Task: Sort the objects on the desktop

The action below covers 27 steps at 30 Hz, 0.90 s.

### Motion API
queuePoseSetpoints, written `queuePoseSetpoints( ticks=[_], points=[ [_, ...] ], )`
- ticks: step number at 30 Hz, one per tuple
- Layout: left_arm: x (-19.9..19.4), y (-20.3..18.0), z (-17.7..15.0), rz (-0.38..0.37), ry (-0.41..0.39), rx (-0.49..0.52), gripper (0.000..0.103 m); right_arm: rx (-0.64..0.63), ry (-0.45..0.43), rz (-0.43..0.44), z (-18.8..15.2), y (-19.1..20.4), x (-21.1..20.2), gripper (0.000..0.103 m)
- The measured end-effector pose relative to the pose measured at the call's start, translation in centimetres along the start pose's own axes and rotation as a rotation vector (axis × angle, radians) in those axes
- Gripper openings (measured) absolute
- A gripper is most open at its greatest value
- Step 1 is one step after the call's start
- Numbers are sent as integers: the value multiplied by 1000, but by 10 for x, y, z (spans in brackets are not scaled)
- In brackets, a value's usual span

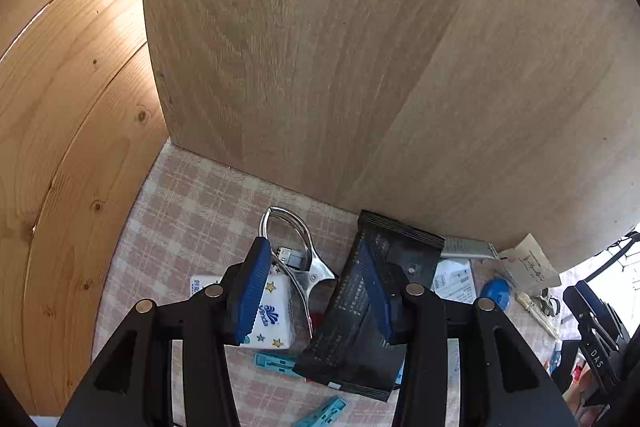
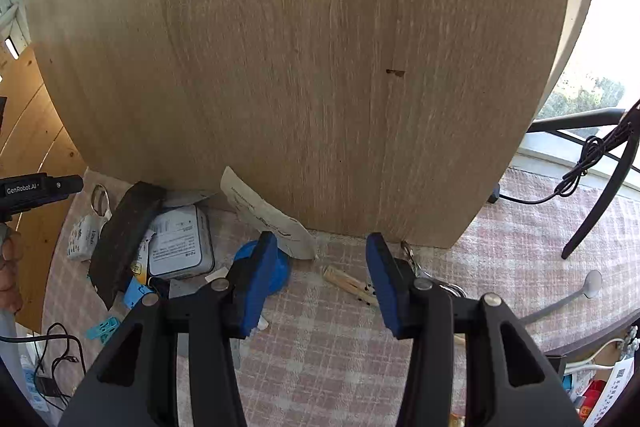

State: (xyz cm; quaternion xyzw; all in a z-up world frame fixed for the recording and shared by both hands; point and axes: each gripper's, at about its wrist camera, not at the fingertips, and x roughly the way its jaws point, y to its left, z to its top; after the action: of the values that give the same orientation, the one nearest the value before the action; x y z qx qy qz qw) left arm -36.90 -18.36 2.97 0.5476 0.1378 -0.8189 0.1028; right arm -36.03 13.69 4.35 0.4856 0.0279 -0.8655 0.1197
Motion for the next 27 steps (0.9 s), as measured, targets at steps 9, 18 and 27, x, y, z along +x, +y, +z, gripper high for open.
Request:
queuePoseSetpoints(
  ticks=[9, 18, 27],
  points=[
    [44, 1, 8, 44, 29, 8, 34, -71, 6, 15, 10, 12, 33, 45],
    [60, -2, -17, 37, 1, 11, 33, -106, 7, 34, 4, 29, 44, 37],
    [71, -49, -45, -83, 36, 43, 28, -6, 80, 215, -3, 36, 50, 20]
  ],
)
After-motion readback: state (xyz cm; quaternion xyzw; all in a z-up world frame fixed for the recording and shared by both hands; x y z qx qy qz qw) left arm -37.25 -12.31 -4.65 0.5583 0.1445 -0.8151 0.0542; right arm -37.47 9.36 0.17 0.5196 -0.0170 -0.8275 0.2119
